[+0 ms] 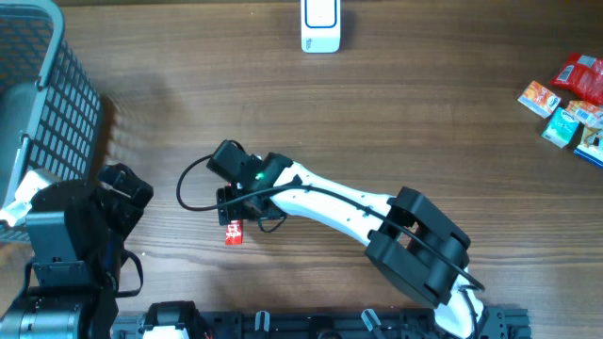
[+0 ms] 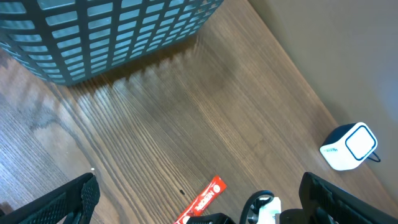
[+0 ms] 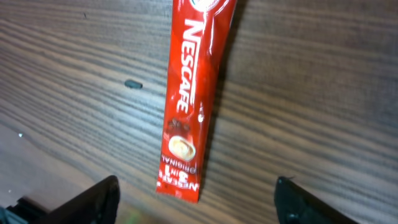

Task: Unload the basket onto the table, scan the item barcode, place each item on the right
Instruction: 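Reach the right gripper to the red Nescafe stick and grasp it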

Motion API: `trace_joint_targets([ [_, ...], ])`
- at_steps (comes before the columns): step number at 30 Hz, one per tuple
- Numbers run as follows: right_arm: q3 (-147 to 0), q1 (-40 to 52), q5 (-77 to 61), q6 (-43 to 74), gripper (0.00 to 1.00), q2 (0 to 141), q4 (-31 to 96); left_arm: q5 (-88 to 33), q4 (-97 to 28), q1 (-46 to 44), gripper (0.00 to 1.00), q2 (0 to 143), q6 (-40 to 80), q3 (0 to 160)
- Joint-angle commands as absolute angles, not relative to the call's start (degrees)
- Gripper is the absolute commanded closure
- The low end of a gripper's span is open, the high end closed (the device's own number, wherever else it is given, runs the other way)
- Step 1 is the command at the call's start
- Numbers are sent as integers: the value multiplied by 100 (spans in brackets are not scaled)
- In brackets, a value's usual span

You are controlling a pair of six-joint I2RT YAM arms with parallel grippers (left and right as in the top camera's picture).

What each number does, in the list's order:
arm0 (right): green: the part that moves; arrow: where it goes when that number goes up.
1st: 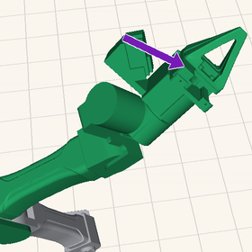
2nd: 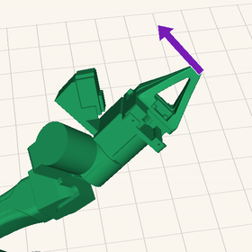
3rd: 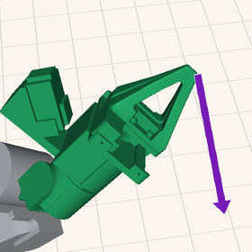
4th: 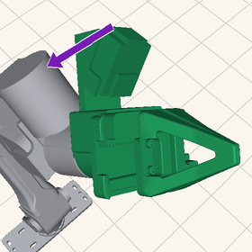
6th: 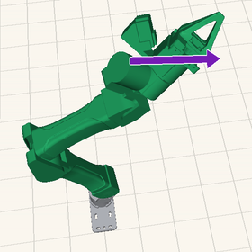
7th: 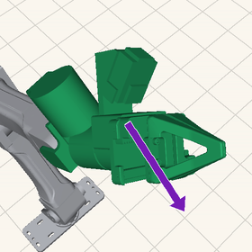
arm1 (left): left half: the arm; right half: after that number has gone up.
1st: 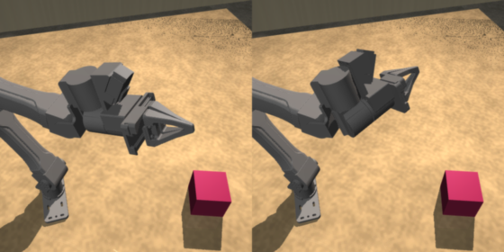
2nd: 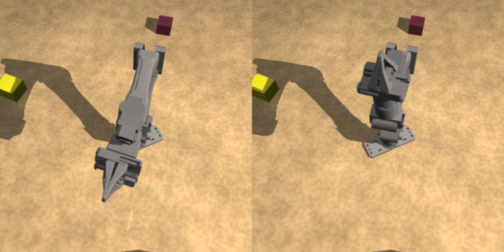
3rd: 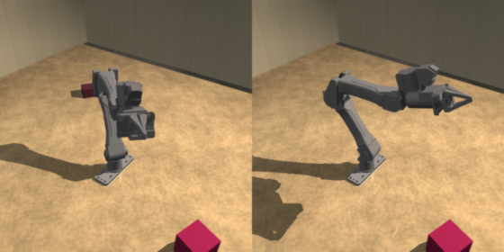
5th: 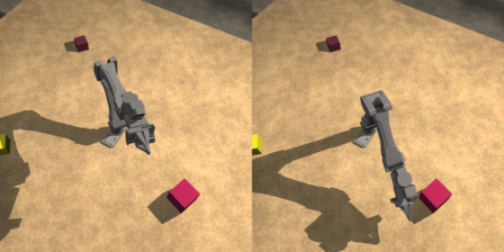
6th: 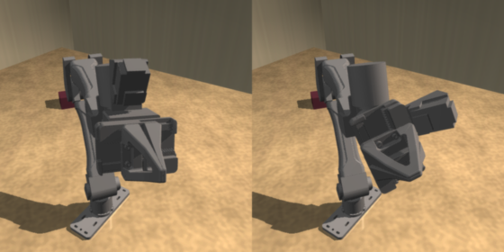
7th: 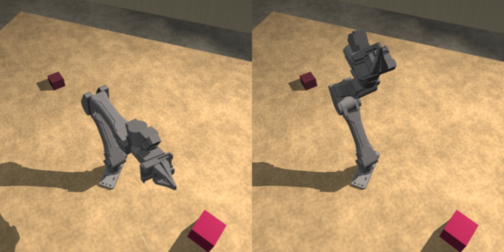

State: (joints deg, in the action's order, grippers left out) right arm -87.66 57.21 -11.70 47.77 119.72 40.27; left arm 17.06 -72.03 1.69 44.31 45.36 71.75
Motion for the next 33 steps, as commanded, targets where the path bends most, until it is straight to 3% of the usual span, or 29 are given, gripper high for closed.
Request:
trace_joint_targets([
  [1,-8772,5872,-764,4674,26,12060,3922,1699,-7183,215,0,4431,4589,7196],
  [27,-8812,6335,438,4678,36,12606,3605,1699,-7183,215,0,4431,4589,7196],
  [30,-8862,6298,589,4821,44,12632,3760,1699,-7183,215,0,4431,4589,7196],
  [33,-8871,6272,823,4954,44,12634,3920,1699,-7183,215,0,4431,4589,7196],
])
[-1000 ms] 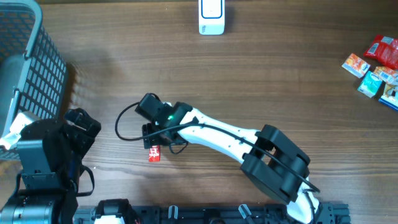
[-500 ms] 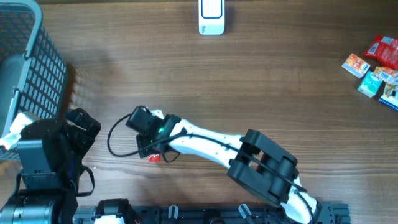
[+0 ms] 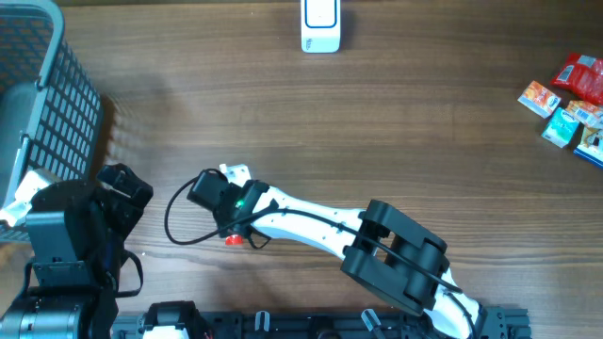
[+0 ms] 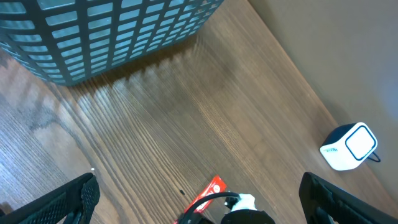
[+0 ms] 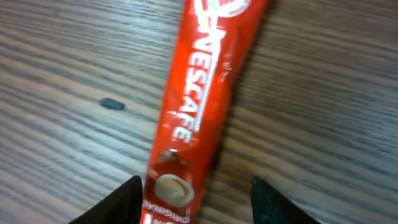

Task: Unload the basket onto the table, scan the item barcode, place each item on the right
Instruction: 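Reach the right gripper to the red Nescafe stick and grasp it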

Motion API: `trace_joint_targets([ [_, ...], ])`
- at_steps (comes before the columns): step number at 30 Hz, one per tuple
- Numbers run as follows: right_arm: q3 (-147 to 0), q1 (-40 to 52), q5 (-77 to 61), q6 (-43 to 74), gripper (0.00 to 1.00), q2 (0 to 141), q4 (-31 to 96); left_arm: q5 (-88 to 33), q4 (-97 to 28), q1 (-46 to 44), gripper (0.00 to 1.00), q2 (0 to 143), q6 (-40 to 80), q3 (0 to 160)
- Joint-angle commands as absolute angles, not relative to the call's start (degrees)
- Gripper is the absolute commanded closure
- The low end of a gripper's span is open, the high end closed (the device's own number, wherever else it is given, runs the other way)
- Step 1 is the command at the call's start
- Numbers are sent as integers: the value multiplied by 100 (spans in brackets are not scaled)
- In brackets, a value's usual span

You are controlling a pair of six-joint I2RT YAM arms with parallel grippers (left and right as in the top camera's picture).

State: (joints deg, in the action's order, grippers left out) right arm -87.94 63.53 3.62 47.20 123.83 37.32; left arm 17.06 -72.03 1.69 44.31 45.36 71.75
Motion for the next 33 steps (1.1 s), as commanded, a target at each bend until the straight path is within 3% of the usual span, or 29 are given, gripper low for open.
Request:
trace_joint_targets([
  [1,-8906,6241,950,5022,44,12634,4040,1699,-7183,215,0,4431,4589,7196],
  [10,-9255,5288,1575,5137,41,12634,5413,1699,-7183,215,0,4431,4589,7196],
  [15,-9301,4882,-80,4176,30,12578,5085,1699,-7183,215,0,4431,4589,7196],
  [19,-9301,5033,-1219,3986,29,12551,4353,1699,-7183,215,0,4431,4589,7196],
  [33,-9443,5666,-626,4224,29,12414,4064,1699,-7183,215,0,4431,4589,7196],
])
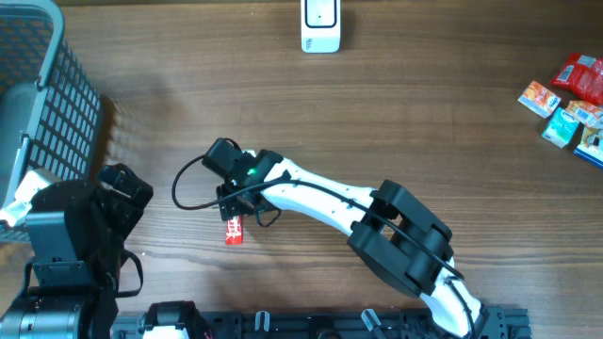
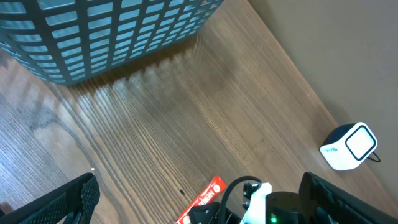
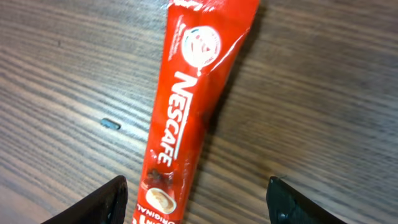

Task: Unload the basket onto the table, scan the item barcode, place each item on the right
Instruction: 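Reach the right gripper to the red Nescafe stick and grasp it, then lift the Nescafe stick with the right gripper toward the white scanner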

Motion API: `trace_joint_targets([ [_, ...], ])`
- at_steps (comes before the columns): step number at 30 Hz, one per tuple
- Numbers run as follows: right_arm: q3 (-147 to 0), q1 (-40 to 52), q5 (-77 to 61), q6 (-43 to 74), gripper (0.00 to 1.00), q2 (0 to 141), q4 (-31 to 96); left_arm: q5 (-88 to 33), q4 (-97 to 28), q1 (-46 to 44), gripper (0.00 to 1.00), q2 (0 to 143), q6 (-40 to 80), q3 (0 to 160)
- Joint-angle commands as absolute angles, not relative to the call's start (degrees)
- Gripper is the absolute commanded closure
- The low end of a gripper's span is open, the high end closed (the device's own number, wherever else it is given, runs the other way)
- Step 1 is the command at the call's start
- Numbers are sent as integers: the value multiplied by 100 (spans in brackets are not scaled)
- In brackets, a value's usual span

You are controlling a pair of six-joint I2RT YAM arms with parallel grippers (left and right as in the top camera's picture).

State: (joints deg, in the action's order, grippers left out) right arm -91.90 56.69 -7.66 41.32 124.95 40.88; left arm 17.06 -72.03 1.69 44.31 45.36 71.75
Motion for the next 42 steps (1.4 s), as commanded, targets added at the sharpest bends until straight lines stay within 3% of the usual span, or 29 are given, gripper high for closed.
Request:
trace_joint_targets([
  [1,-9443,5693,-561,4263,29,12418,4060,1699,-7183,215,0,4431,4589,7196],
  [13,-9439,6737,1339,5120,33,12623,4075,1702,-7183,215,0,4431,4589,7196],
  [24,-9445,6573,1382,5293,33,13069,4222,1699,-7183,215,0,4431,4589,7196],
  [37,-9445,4954,1151,5529,34,13069,5242,1699,-7183,215,0,4431,4589,7196],
  [42,-9445,4012,593,4156,34,13061,5290,1699,-7183,215,0,4431,4589,7196],
])
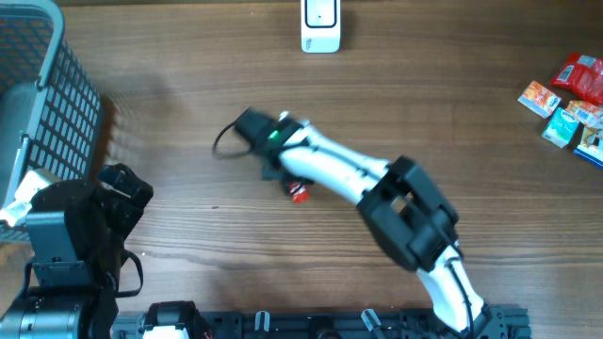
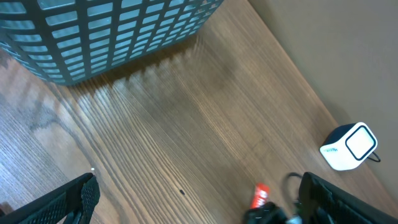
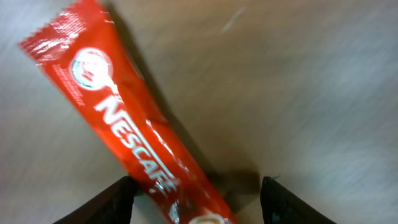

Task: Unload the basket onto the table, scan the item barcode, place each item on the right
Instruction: 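Lift the Nescafe stick with the right gripper toward the white scanner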

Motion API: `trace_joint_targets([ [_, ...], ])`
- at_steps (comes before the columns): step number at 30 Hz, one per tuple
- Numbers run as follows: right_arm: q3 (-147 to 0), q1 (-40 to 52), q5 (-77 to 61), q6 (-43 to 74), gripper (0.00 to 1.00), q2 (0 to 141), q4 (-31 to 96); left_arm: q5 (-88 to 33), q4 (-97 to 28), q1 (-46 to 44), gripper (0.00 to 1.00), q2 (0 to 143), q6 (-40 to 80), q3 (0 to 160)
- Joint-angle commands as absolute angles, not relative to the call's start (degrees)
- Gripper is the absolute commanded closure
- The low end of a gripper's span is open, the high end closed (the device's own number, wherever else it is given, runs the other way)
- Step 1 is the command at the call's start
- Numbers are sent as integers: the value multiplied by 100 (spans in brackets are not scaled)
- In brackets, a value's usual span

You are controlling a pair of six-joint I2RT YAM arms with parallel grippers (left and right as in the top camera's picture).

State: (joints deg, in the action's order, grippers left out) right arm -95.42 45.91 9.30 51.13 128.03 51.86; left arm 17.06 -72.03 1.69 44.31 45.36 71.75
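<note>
A red Nescafe sachet (image 3: 134,134) lies slanted in the right wrist view. Its lower end runs down between the fingers of my right gripper (image 3: 198,186), and it casts a shadow on the blurred wood beneath. From overhead only a small red end of the sachet (image 1: 299,193) shows beside the right gripper (image 1: 285,177), left of the table's middle. The white barcode scanner (image 1: 320,25) stands at the far edge, well beyond it. My left gripper (image 2: 199,182) is open and holds nothing, by the near left corner; its view shows the sachet (image 2: 260,196) and scanner (image 2: 348,146).
A grey mesh basket (image 1: 42,89) stands at the left edge of the table, close to the left arm. Several small coloured snack packets (image 1: 570,99) lie at the far right. The right arm (image 1: 358,184) stretches across the near middle.
The right gripper and the sachet have moved right and farther from the front edge, toward the scanner. The sachet now slants the other way between the fingers. The left arm is unchanged.
The sachet lay flat on the wood near the front left with my right gripper open over it. The gripper then stood lower and narrower around it, then higher and wider. Now the sachet sits with the gripper nearer the table's middle.
</note>
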Motion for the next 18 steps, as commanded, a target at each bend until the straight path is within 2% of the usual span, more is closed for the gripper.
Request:
trace_joint_targets([
  [1,-9445,3824,530,4016,34,13061,5354,1699,-7183,215,0,4431,4589,7196],
  [4,-9445,3269,344,3728,34,13061,5516,1699,-7183,215,0,4431,4589,7196],
  [9,-9496,2491,-781,3030,26,13006,5557,1699,-7183,215,0,4431,4589,7196],
  [14,-9496,2176,-1457,2685,25,12637,5765,1699,-7183,215,0,4431,4589,7196],
  [18,-9494,2259,-1645,2877,24,12232,6018,1699,-7183,215,0,4431,4589,7196],
])
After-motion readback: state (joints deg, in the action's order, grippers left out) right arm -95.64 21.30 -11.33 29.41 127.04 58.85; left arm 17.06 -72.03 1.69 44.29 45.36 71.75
